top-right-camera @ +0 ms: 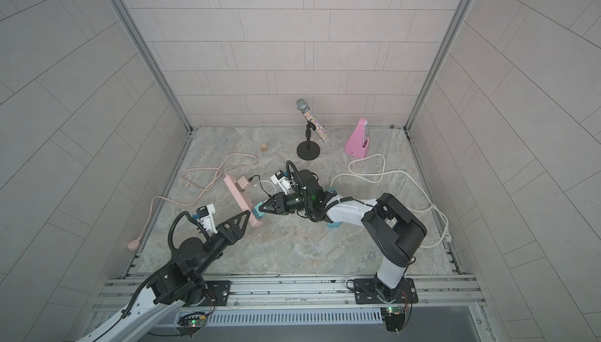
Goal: Unplug the electric shaver
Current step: Pick up the socket from the center of the board, then remove the plug from the socket.
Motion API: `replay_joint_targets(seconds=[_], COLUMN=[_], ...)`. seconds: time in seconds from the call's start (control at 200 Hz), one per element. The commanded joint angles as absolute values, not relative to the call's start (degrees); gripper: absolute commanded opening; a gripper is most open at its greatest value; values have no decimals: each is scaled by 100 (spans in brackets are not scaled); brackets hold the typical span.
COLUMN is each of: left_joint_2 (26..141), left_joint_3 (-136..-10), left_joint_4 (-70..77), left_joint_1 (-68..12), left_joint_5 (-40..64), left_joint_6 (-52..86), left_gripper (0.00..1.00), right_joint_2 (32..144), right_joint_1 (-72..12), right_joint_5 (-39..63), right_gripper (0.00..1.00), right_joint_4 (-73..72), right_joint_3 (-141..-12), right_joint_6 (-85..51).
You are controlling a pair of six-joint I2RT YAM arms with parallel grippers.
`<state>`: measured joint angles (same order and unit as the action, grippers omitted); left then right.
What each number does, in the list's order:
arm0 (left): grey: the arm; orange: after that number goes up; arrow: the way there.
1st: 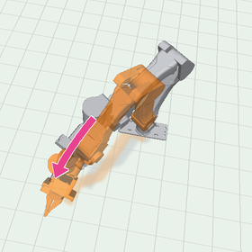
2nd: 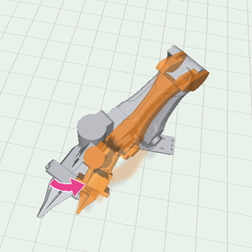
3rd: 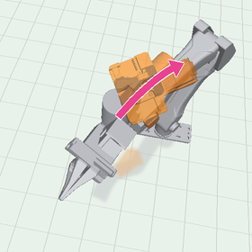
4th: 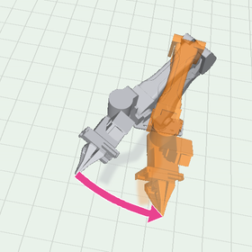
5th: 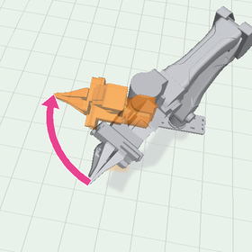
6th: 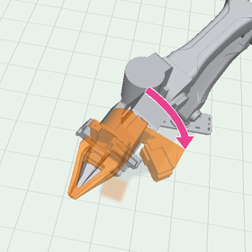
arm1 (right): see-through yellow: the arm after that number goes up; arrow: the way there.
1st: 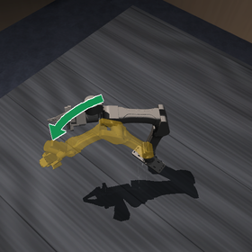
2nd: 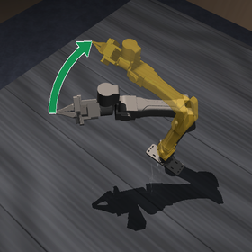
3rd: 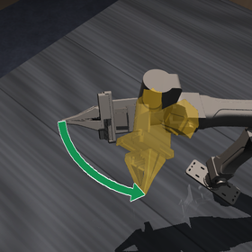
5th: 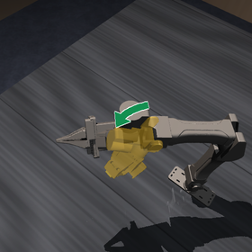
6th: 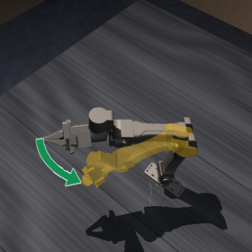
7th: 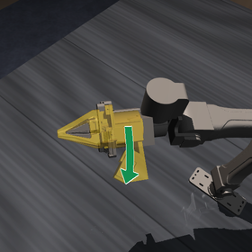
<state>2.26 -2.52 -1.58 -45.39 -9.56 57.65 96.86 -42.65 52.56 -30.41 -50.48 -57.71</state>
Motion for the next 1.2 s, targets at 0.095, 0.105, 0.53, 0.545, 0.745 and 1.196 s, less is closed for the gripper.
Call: replay_joint_targets(seconds=[0.095,0.105,0.53,0.545,0.745,1.196], left_joint_2=[253,259,775,786,718,376], left_joint_3=[9,9,35,35,44,42], left_joint_4=[-241,-240,314,345,492,429], left_joint_1=[-4478,-4481,-4386,-4386,-4333,-4254], left_joint_5=[-936,-939,-938,-940,-940,-845], left_joint_6=[5779,5776,5726,5717,5687,5687], left_gripper=[95,95,98,97,97,74], right_joint_2=[9607,9607,9955,9965,10070,10003], right_joint_1=[-4291,-4290,-4298,-4298,-4349,-4465], right_joint_5=[5624,5636,5776,5782,5853,5959], right_gripper=[3,3,3,3,3,3], right_joint_4=[-4431,-4481,-5799,-5836,-6326,-6658], right_joint_3=[-4991,-4981,-4660,-4650,-4503,-4352], right_joint_6=[-6191,-6224,-7155,-7176,-7457,-7531])
